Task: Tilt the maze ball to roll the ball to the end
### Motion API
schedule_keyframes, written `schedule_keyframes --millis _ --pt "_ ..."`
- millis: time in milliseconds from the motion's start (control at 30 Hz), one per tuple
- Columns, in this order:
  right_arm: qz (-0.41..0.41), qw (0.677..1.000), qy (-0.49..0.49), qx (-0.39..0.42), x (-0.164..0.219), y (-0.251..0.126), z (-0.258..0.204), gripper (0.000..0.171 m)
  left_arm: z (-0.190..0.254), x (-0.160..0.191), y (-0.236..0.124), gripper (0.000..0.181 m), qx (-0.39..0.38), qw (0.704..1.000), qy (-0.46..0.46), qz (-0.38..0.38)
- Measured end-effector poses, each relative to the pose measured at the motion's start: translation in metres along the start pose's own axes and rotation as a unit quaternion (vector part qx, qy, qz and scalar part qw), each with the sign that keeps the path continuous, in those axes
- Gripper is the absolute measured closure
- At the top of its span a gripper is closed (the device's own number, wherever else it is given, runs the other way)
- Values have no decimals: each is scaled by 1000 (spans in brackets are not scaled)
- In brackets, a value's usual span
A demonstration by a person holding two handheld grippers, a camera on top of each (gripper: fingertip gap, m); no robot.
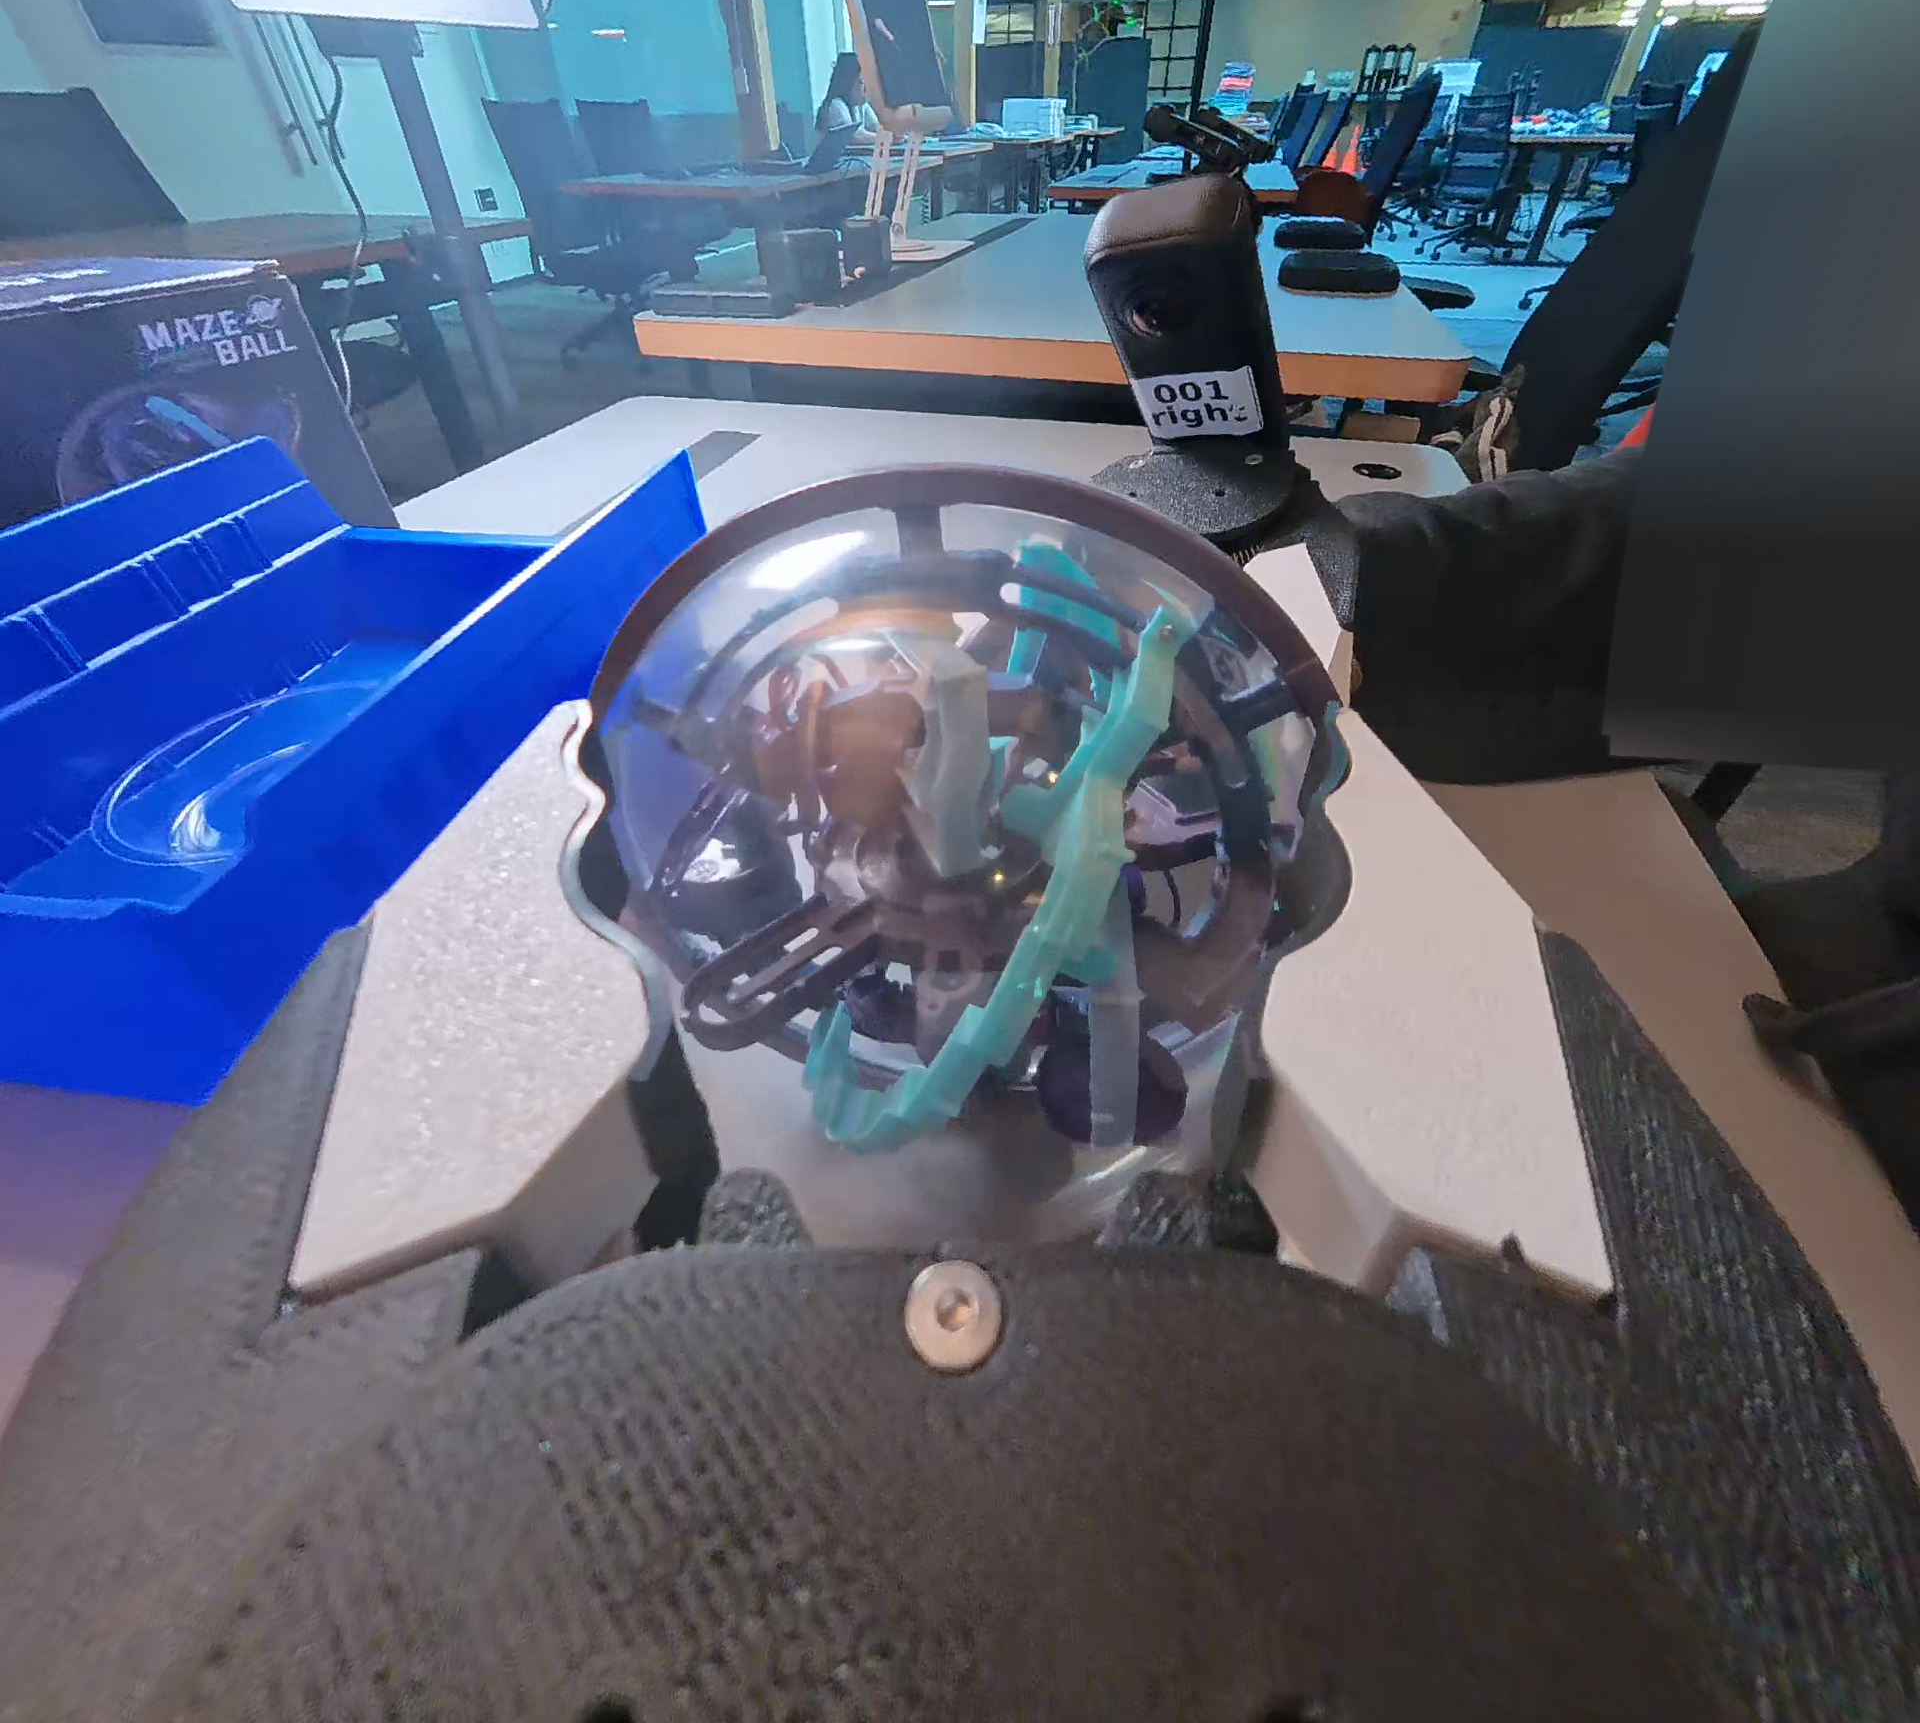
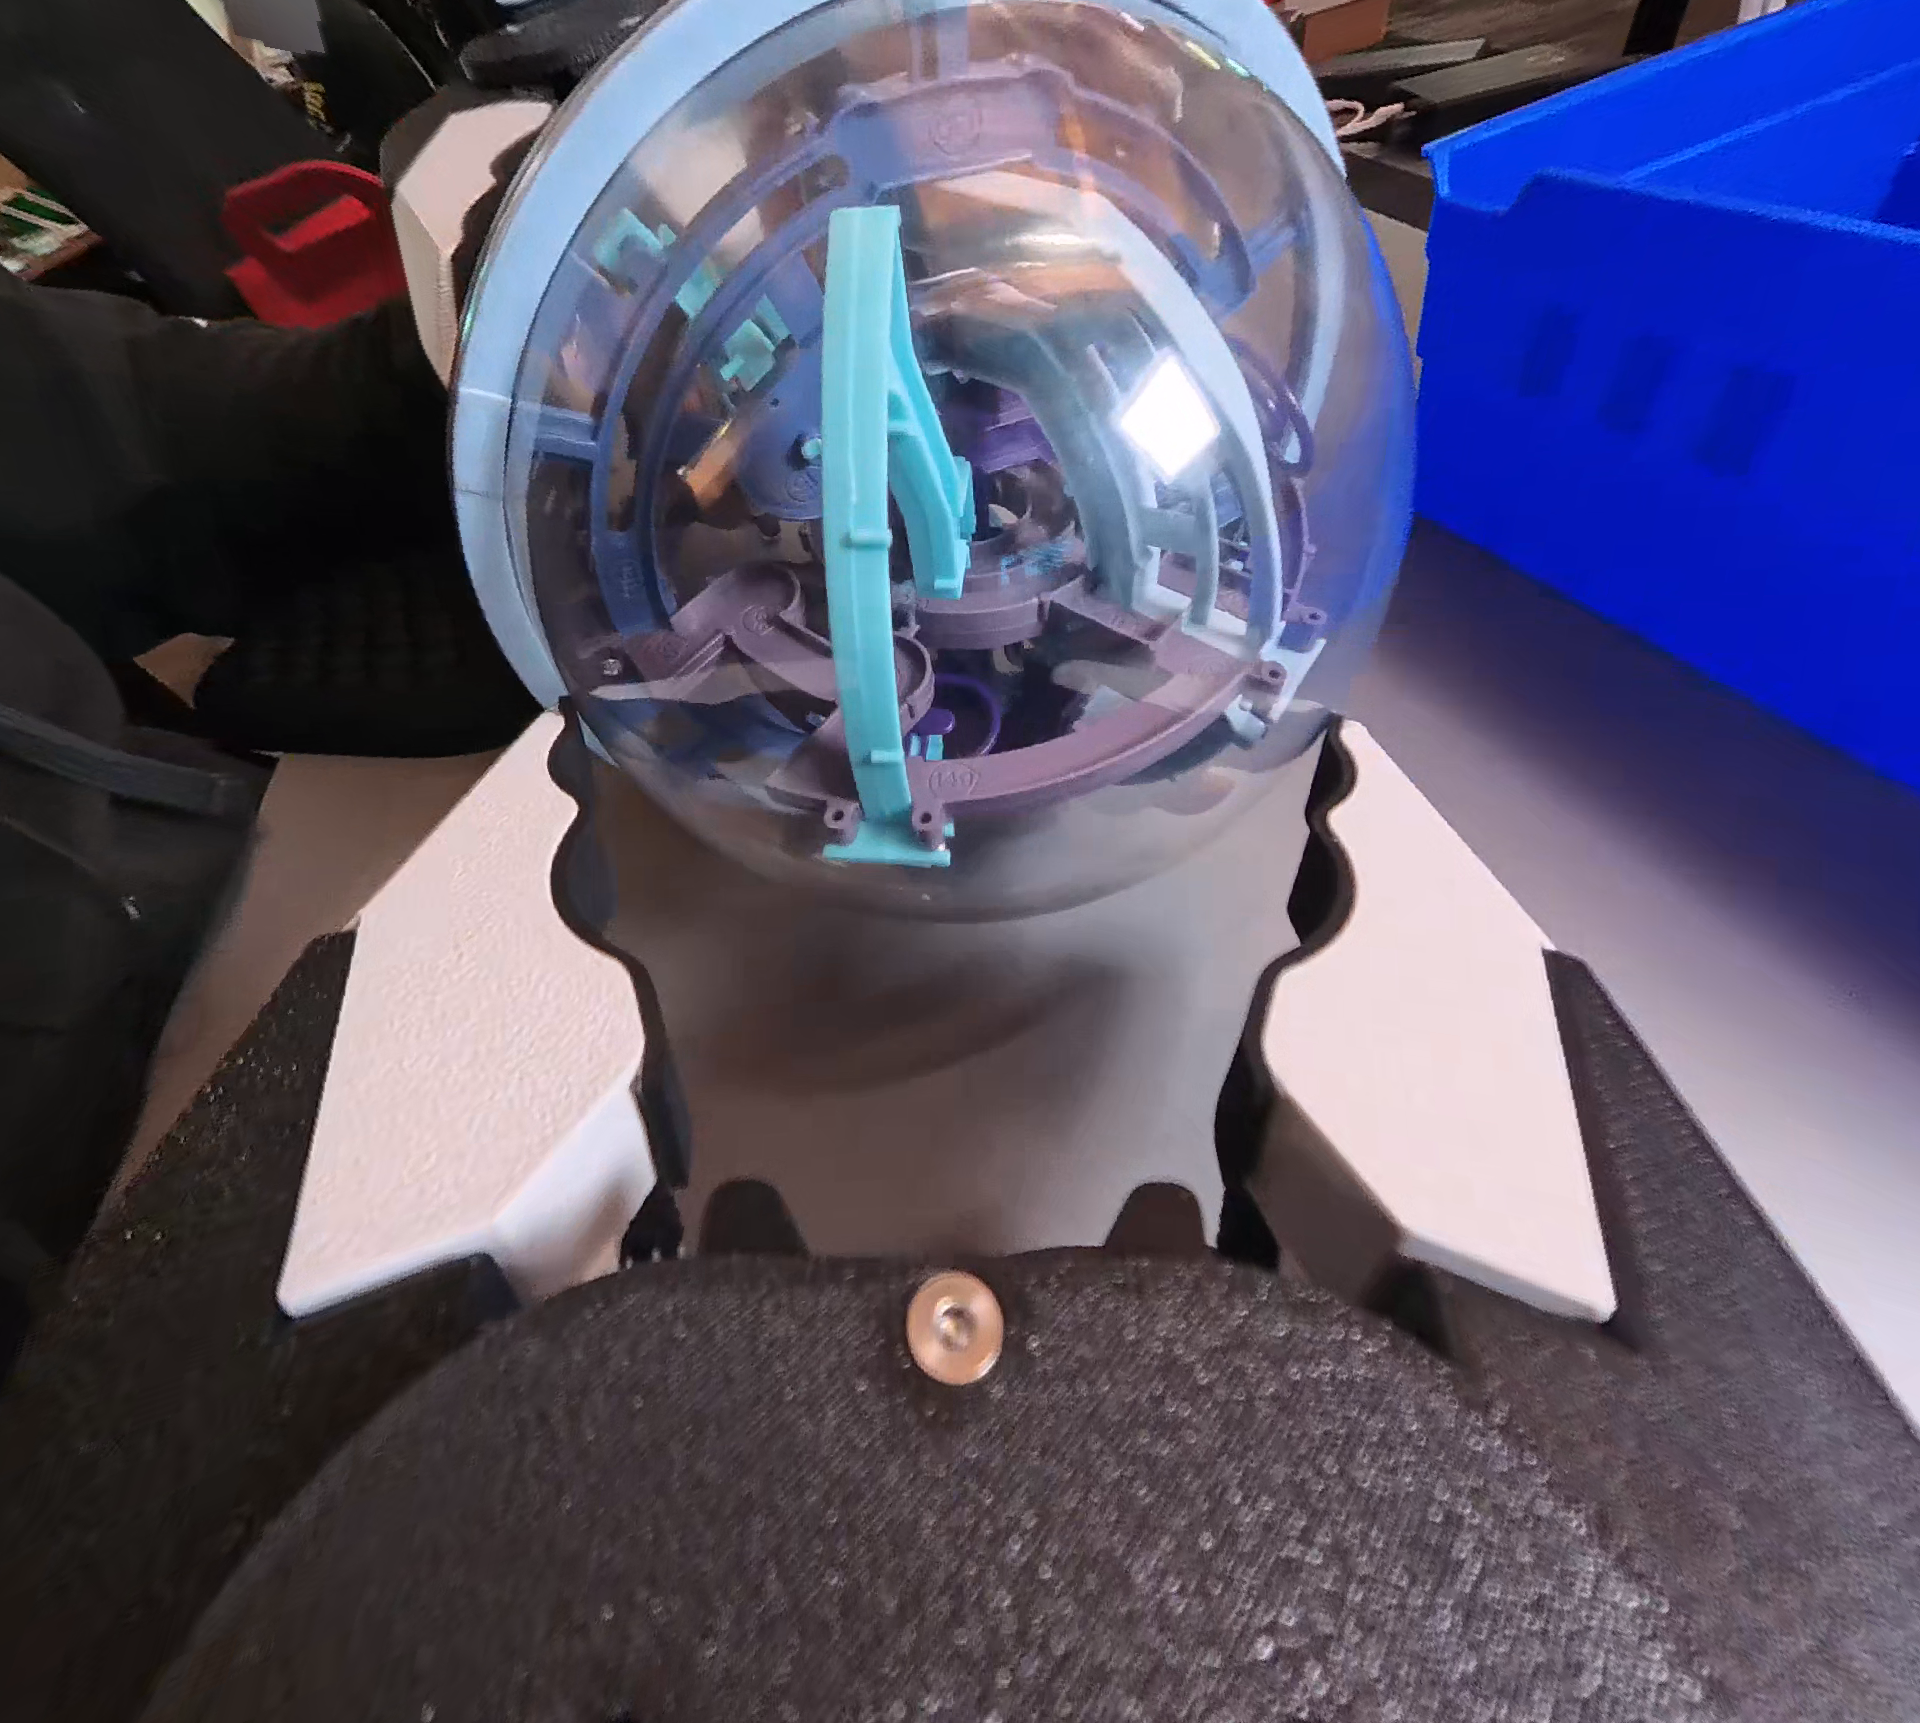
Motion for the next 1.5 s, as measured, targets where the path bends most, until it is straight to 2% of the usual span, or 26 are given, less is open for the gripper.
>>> schedule_keyframes --millis 400,1500 --pt "7 1000 -6 16 -7 -5 -5 44 -7 5 -11 56 25 998 -49 42" --pt "36 997 -57 29 -18 -10 -14 45 3 11 -22 59 32 998 -3 53"
Point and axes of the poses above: each gripper's, where its closed fingertips meet, y out along the fingers, x out of its underside, z = x × y across the jaws, the point moved 6 cm from there along -y, back along the fingers, and after that the axes turned 2 degrees about -z, right-handed, at the moved point
